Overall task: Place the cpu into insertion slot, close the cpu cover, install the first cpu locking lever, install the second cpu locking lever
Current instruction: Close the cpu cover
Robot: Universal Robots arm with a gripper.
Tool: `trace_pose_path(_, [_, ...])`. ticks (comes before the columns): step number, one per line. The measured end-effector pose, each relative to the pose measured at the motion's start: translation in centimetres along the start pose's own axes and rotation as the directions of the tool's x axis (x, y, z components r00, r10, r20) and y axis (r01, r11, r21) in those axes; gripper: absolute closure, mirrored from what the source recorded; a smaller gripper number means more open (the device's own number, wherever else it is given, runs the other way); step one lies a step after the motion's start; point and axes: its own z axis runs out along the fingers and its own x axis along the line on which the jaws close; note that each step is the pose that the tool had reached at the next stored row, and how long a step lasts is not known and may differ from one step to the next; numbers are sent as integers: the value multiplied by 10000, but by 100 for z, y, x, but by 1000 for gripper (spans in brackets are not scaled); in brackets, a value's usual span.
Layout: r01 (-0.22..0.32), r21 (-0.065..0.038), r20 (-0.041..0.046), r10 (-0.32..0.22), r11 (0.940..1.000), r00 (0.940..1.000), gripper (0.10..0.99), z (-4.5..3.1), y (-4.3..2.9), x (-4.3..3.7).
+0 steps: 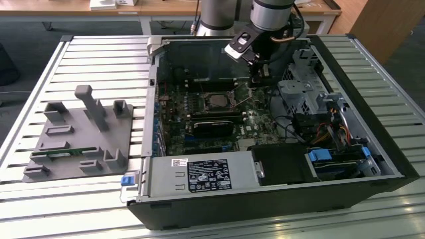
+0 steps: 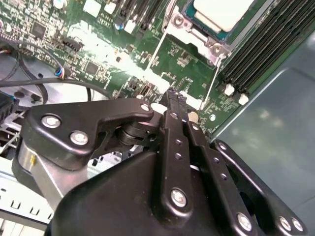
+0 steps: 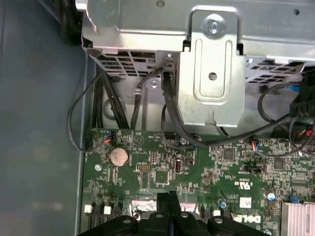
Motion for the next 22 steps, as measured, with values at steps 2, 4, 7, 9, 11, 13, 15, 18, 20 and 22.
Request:
trace_pose_path(2, [0, 0, 6, 0, 10000, 10000, 980, 5, 29, 7])
trace_pose_path(4, [1, 1, 18, -1, 10000, 10000, 980, 10, 48, 13])
trace_pose_path(7, [-15, 2, 36, 15, 10000, 10000, 980, 19, 77, 28])
trace_pose_path(9, [-35, 1, 39, 35, 10000, 10000, 980, 26, 93, 37])
trace_pose_path(11, [-49, 2, 44, 49, 10000, 10000, 980, 35, 107, 44])
trace_pose_path(13, [-55, 2, 47, 55, 10000, 10000, 980, 46, 128, 53])
trace_pose_path(15, [-59, 3, 50, 59, 10000, 10000, 980, 59, 146, 60])
trace_pose_path(18, [-66, 4, 55, 66, 10000, 10000, 980, 85, 163, 67])
trace_pose_path(20, [-68, 21, 54, 68, 10000, 10000, 980, 120, 164, 68])
trace_pose_path(22, [-68, 46, 54, 67, 10000, 10000, 980, 157, 163, 67])
